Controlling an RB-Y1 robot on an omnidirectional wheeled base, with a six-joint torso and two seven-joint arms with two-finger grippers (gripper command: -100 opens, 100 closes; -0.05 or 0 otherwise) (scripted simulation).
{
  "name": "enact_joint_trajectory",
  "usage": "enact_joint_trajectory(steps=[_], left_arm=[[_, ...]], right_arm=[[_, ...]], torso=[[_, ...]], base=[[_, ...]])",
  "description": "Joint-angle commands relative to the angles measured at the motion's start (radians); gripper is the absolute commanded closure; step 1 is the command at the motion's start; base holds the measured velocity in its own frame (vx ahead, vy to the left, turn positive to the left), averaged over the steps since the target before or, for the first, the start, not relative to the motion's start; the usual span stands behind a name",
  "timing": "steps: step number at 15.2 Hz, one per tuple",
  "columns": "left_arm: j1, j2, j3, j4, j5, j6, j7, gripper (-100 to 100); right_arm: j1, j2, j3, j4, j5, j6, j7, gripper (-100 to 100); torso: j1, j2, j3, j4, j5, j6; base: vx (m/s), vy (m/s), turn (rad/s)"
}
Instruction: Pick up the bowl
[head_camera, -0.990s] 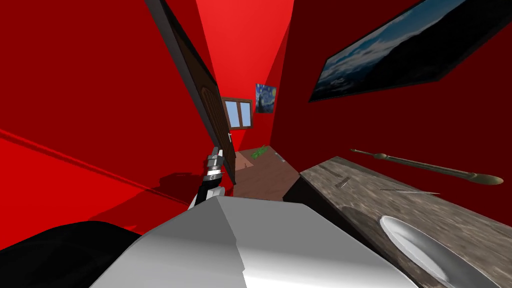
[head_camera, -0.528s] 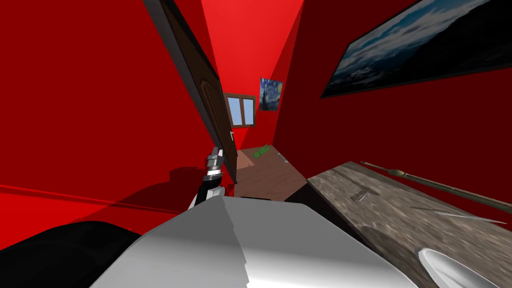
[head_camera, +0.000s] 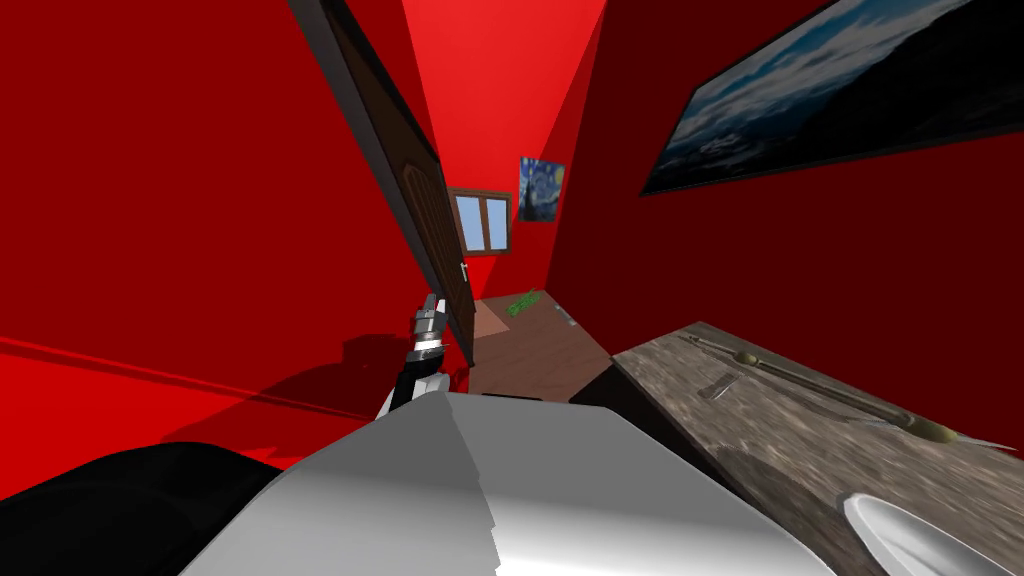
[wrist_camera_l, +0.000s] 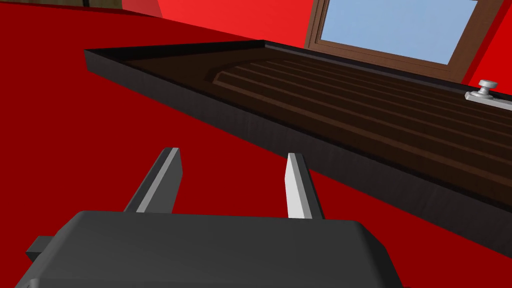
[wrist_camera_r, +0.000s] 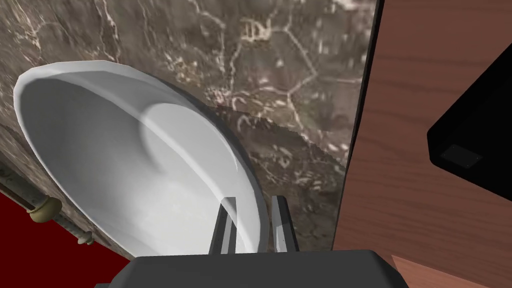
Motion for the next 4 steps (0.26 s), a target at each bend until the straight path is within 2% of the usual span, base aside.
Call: enact_joint_trajectory(steps=[1, 3, 4], left_arm=[[0.0, 0.0, 0.0, 0.0, 0.0, 0.0, 0.0, 0], [0.0, 0.0, 0.0, 0.0, 0.0, 0.0, 0.0, 0], [0.0, 0.0, 0.0, 0.0, 0.0, 0.0, 0.0, 0]], right_arm=[[0.03, -0.014, -0.023, -0.013, -0.004, -0.005, -0.005, 100], [0.061, -0.03, -0.046, -0.025, -0.008, -0.012, -0.009, 100], [0.045, -0.024, -0.031, -0.021, -0.006, -0.005, -0.009, 100]], torso=[[0.0, 0.0, 0.0, 0.0, 0.0, 0.0], [0.004, -0.002, -0.001, 0.0, 0.001, 0.0], [0.004, -0.003, -0.002, -0.001, 0.002, -0.001]], base=[[0.052, 0.049, -0.159], [0.061, 0.05, -0.113], [0.033, 0.03, -0.038]])
